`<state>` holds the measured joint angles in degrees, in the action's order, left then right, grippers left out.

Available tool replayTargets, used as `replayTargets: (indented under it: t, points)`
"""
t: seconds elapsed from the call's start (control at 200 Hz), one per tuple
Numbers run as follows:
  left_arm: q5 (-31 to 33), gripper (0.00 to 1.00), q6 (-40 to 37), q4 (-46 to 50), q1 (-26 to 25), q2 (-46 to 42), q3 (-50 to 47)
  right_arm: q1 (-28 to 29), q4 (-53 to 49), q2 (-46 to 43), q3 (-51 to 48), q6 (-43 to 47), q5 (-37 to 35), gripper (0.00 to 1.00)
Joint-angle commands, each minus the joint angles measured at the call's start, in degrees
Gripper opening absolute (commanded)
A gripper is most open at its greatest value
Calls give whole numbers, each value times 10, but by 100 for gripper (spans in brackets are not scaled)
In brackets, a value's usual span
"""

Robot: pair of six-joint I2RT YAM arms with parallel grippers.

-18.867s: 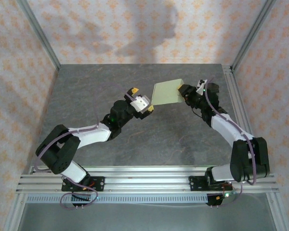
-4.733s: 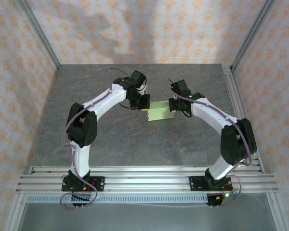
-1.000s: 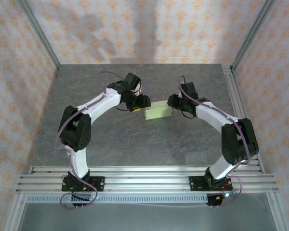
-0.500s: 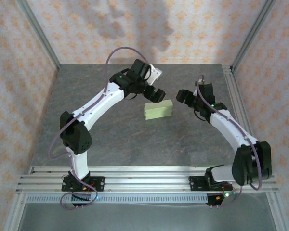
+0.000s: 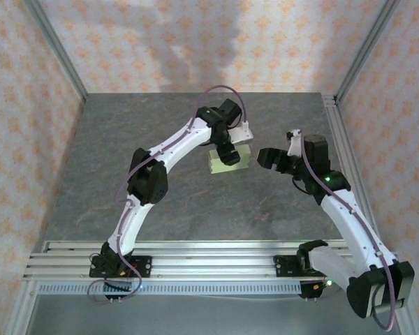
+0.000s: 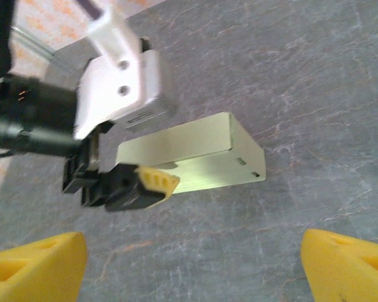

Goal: Fold the paper box

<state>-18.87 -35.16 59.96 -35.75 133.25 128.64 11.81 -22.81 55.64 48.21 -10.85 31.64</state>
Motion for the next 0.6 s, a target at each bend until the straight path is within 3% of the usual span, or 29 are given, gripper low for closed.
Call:
replayTargets:
  t: [0.0, 0.105, 0.16, 0.3, 0.37, 0.435, 0.591]
  points:
    - [26, 78, -44, 65, 1, 9, 43, -1, -26, -13, -3, 21, 27, 88]
    - [41, 66, -55, 71, 0, 13, 46, -1, -27, -11, -1, 27, 24, 87]
    - [50, 55, -58, 73, 0, 13, 45, -2, -27, -9, 0, 30, 21, 87]
    - [56, 53, -64, 72, -2, 0, 34, -1, -27, -3, 2, 35, 15, 87]
    - [66, 45, -70, 61, -4, -10, 22, -1, -28, 0, 4, 36, 11, 86]
    - [91, 45, -75, 48, -9, -18, 10, -2, -31, 2, 6, 37, 4, 86]
    - [170, 45, -98, -71, -17, -54, -81, -2, -30, 7, 6, 33, -8, 86]
